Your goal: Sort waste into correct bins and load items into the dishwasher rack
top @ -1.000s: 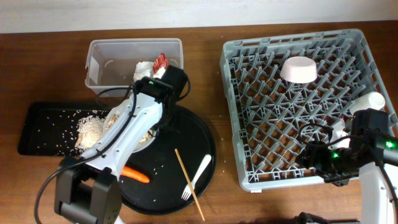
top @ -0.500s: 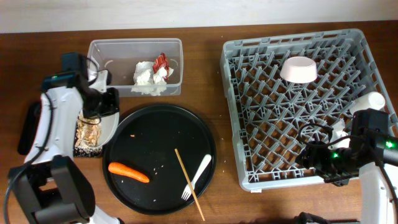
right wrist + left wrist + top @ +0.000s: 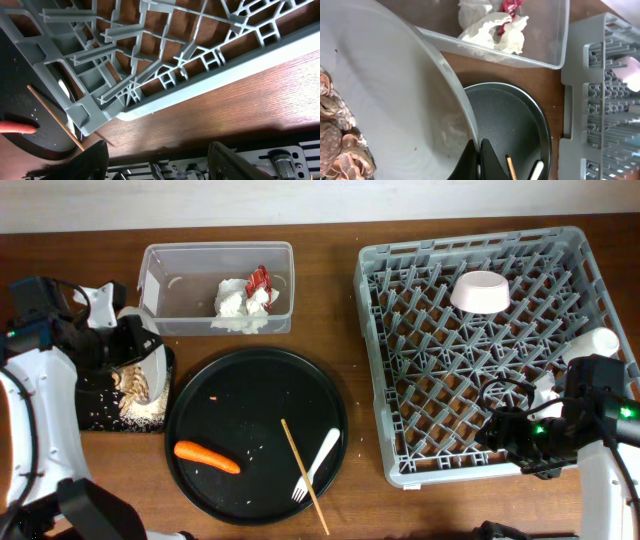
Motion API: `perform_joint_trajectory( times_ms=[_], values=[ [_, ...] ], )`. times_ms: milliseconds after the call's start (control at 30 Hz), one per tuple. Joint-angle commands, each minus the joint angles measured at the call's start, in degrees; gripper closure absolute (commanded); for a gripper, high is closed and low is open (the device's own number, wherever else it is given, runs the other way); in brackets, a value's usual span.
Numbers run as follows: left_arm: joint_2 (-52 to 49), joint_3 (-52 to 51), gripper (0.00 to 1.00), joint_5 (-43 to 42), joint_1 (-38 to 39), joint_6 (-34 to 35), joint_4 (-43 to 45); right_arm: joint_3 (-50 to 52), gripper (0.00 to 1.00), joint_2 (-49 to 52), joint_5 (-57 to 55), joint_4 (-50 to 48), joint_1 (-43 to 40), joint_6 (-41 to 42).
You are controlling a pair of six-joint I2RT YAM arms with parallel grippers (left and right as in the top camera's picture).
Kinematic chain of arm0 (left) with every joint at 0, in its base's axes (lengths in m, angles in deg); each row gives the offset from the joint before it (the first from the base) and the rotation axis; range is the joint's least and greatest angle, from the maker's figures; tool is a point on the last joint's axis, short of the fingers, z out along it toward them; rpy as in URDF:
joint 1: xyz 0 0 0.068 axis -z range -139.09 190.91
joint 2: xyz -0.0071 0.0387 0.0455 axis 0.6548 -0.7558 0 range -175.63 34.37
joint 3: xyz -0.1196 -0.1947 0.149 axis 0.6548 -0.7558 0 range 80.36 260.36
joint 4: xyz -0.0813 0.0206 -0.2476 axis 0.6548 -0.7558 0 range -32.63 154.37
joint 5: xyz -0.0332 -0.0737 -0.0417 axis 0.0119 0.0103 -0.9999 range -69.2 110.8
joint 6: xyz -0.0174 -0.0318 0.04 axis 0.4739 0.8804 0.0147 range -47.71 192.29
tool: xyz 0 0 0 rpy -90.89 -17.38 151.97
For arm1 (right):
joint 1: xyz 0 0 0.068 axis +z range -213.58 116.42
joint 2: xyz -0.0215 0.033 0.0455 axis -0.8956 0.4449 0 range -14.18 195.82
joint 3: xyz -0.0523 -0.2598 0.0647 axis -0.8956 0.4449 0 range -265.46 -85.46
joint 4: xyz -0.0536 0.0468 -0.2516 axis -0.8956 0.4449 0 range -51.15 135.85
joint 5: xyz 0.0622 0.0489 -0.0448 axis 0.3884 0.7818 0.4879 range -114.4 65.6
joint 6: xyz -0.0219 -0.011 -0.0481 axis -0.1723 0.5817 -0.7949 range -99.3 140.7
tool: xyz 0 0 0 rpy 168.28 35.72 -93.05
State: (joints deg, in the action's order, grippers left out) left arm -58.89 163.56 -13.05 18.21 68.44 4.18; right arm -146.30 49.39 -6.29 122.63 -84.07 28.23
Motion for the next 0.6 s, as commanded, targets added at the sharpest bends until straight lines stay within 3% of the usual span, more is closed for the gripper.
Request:
perform_joint_trajectory(
  times_ms=[0,200,567],
  values=[
    [1.25,1.09,0.99,-4.31,-3.32,1.20,-0.07,0.11,0.33,-0.48,0.11,0.02,-0.11,-0.26],
    [1.22,0.52,0.99,-22.80,-11.15,-5.53,0.20,0.11,0.32,-0.48,0.09,0.02,-0.11,-0.24],
    [-0.79,-5.77,1.00,-34.32,-15.41,-6.56,4.17,0.11,0.32,-0.48,-0.15,0.02,-0.11,-0.24]
  ],
)
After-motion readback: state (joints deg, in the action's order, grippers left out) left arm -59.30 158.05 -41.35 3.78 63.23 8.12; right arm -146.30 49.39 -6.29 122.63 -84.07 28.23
